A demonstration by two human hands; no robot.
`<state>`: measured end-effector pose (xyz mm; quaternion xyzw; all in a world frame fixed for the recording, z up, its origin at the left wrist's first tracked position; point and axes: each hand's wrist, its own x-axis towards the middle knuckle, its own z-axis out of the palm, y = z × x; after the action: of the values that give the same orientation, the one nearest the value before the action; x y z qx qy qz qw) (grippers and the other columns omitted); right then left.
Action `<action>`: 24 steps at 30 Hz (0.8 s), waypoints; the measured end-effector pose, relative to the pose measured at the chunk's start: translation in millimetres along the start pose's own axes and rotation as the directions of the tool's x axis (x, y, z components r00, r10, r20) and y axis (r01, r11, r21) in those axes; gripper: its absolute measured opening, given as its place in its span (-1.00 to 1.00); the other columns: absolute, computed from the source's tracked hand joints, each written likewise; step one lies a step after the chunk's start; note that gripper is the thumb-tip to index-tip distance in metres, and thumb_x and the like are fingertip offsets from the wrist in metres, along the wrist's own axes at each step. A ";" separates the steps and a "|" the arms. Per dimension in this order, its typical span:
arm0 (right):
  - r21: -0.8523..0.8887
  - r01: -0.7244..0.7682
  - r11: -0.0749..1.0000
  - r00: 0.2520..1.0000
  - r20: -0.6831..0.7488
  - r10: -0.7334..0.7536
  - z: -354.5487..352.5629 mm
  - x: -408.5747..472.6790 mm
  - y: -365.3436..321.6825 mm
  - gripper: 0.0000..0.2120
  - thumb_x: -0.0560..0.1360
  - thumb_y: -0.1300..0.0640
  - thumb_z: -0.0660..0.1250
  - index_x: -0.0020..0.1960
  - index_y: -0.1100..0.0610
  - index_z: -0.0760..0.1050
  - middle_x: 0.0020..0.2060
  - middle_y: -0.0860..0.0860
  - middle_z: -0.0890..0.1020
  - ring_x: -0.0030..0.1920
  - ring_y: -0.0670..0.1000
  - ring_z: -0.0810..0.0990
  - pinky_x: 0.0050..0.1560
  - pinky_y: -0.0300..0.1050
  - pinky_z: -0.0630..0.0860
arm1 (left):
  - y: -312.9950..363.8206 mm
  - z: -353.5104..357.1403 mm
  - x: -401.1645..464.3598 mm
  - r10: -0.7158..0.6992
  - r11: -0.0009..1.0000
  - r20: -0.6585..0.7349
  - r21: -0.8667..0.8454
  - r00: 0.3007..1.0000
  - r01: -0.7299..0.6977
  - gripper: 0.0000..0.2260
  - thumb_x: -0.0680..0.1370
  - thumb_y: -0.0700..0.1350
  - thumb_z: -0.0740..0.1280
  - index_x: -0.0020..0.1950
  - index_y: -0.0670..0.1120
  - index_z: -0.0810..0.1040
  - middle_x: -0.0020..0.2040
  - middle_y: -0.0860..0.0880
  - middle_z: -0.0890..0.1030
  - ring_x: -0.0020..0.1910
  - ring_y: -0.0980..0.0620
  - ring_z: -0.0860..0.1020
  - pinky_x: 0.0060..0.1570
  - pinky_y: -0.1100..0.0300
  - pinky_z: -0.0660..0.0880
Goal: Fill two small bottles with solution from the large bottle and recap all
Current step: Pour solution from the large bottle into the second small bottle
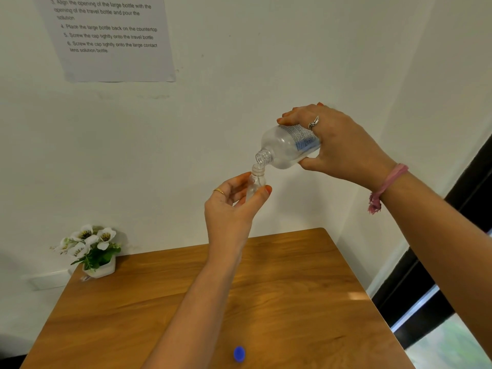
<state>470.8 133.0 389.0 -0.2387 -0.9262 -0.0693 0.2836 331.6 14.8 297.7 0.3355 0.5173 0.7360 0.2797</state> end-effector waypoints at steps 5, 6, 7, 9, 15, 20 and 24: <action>0.005 0.002 1.000 1.000 -0.001 -0.002 0.0 0.5 -0.5 -0.43 0.31 0.19 0.50 0.29 0.12 0.43 0.20 0.09 0.56 0.16 0.15 0.53 0.21 -0.07 0.38 | -0.8 0.4 0.7 0.002 1.000 -0.006 0.015 1.000 -0.002 -0.67 0.36 -0.13 0.54 0.09 0.00 0.60 -0.04 0.10 0.68 -0.06 0.20 0.64 -0.16 0.41 0.55; 0.004 0.002 1.000 1.000 0.000 -0.002 0.3 0.7 -0.3 -0.43 0.31 0.19 0.50 0.29 0.12 0.43 0.20 0.09 0.56 0.17 0.15 0.52 0.21 -0.07 0.36 | -0.8 0.5 0.9 0.002 1.000 -0.005 0.015 1.000 -0.001 -0.67 0.36 -0.13 0.54 0.09 0.00 0.60 -0.04 0.10 0.68 -0.06 0.20 0.64 -0.16 0.41 0.55; 0.003 -0.001 1.000 1.000 0.003 0.001 0.5 0.7 0.0 -0.43 0.31 0.19 0.50 0.29 0.12 0.43 0.20 0.09 0.56 0.18 0.15 0.52 0.23 -0.07 0.35 | -0.7 0.6 0.9 0.001 1.000 -0.003 0.015 1.000 -0.001 -0.67 0.36 -0.14 0.54 0.09 0.00 0.60 -0.04 0.10 0.68 -0.06 0.20 0.64 -0.16 0.41 0.54; 0.005 -0.007 1.000 1.000 0.009 0.007 1.1 0.9 0.1 -0.42 0.31 0.19 0.51 0.30 0.12 0.43 0.21 0.09 0.55 0.19 0.15 0.52 0.27 -0.07 0.31 | -1.2 0.5 1.2 0.000 1.000 -0.002 0.015 1.000 0.000 -0.67 0.36 -0.14 0.54 0.10 -0.01 0.60 -0.03 0.09 0.68 -0.05 0.18 0.64 -0.15 0.41 0.55; 0.009 -0.012 1.000 1.000 0.011 0.012 1.9 0.8 -0.2 -0.42 0.32 0.18 0.50 0.30 0.11 0.43 0.21 0.09 0.55 0.19 0.15 0.52 0.27 -0.04 0.34 | -1.5 0.4 1.4 -0.009 1.000 -0.001 0.010 1.000 0.009 -0.69 0.36 -0.13 0.54 0.07 0.03 0.60 -0.02 0.09 0.68 -0.03 0.16 0.65 -0.13 0.38 0.56; 0.005 -0.006 1.000 1.000 0.002 0.006 1.4 0.4 0.5 -0.43 0.31 0.19 0.50 0.29 0.11 0.43 0.20 0.08 0.56 0.17 0.15 0.52 0.23 -0.02 0.39 | -1.2 0.6 1.1 -0.012 1.000 0.004 0.001 1.000 0.011 -0.70 0.36 -0.14 0.54 0.05 0.05 0.60 -0.03 0.09 0.69 -0.03 0.16 0.65 -0.12 0.39 0.56; -0.001 -0.011 1.000 1.000 0.007 0.011 2.2 0.7 0.8 -0.41 0.31 0.17 0.51 0.30 0.09 0.42 0.21 0.07 0.55 0.17 0.14 0.52 0.23 -0.03 0.39 | -0.3 -0.4 0.7 -0.011 1.000 0.005 -0.003 1.000 0.011 -0.70 0.36 -0.14 0.54 0.05 0.05 0.60 -0.02 0.08 0.68 -0.02 0.15 0.65 -0.14 0.41 0.55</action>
<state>469.7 134.5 387.5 -0.2443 -0.9257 -0.0673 0.2808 330.9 15.1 297.5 0.3341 0.5173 0.7344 0.2854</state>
